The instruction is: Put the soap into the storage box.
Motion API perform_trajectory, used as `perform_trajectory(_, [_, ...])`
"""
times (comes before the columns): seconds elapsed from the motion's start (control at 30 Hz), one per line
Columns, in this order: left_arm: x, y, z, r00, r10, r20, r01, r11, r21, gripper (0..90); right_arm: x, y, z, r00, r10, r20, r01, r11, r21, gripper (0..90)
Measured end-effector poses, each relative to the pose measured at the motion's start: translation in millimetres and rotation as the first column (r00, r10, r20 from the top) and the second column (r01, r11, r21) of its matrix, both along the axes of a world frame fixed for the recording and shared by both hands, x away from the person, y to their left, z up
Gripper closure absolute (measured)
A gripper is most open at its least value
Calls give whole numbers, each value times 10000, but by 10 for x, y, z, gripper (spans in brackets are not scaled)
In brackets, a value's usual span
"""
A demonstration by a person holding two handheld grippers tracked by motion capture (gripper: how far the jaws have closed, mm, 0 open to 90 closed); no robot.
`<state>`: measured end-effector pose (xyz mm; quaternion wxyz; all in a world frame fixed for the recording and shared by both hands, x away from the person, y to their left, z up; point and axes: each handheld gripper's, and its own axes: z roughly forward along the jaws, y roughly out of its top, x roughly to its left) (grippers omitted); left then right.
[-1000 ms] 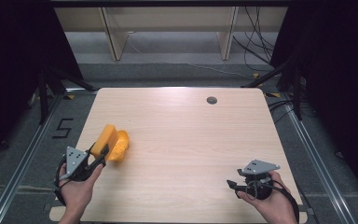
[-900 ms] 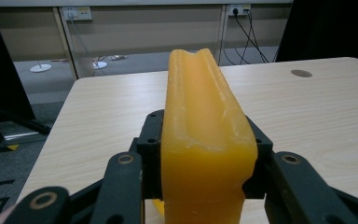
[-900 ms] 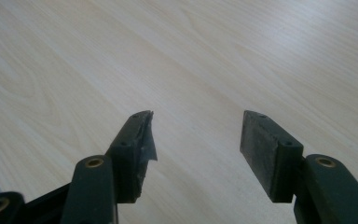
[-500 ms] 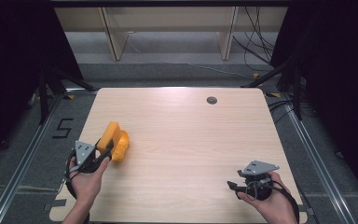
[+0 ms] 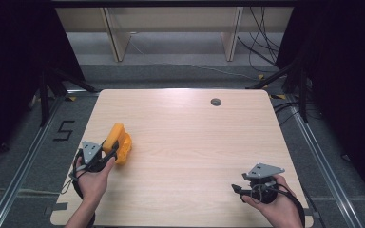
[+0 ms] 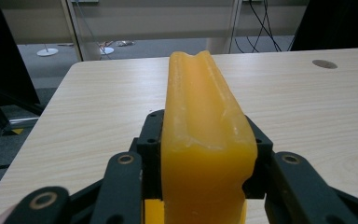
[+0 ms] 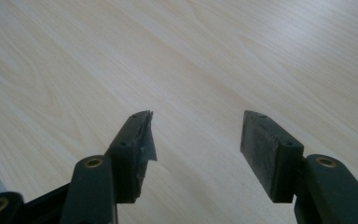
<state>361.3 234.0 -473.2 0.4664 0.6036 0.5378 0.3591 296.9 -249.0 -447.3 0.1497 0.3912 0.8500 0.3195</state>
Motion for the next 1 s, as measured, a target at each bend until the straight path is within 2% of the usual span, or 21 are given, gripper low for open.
perform_trajectory(0.23, [37,-2,-63,9999,69,-89,-69,10000,51,606,-2,8,-11,9999,92,-94,-93,10000,-32,439])
perform_trajectory(0.33, [37,-3,-83,9999,89,-62,-89,10000,-7,605,-10,15,-9,9996,15,-278,-14,10000,38,439])
perform_trajectory(0.37, [36,-4,-93,9999,92,-72,-92,10000,-32,605,4,5,-22,9998,197,-32,-197,9997,-118,439])
perform_trajectory(0.47, [50,-7,-138,10000,-11,-28,10,9999,-153,605,-1,13,-28,9999,141,-100,-141,9999,-86,439])
perform_trajectory(0.5, [50,-7,-148,9999,17,-120,-18,10000,-69,605,-9,19,-27,9996,153,-232,-154,9999,-63,439])
perform_trajectory(0.53, [55,-4,-165,9999,-3,-129,2,10000,-91,605,-2,19,-35,9995,283,-103,-284,9995,-118,439])
perform_trajectory(0.63, [58,6,-202,9998,7,-218,-13,9996,-275,605,-1,27,-54,9994,326,-87,-327,9994,-105,439])
perform_trajectory(0.7, [64,9,-205,9999,-10,-168,4,9995,-319,604,-7,31,-44,9994,253,-233,-255,9996,-82,439])
perform_trajectory(0.73, [64,8,-209,9999,-7,-146,2,9994,-339,604,0,25,-51,9994,337,-109,-338,9993,-140,439])
perform_trajectory(0.87, [57,6,-213,9999,-45,-132,42,9997,-239,603,-11,39,-56,9994,271,-212,-271,9996,-8,439])
perform_trajectory(1.0, [57,5,-220,9999,-113,-92,112,9998,-154,601,5,32,-62,9987,458,-230,-461,9988,-142,439])
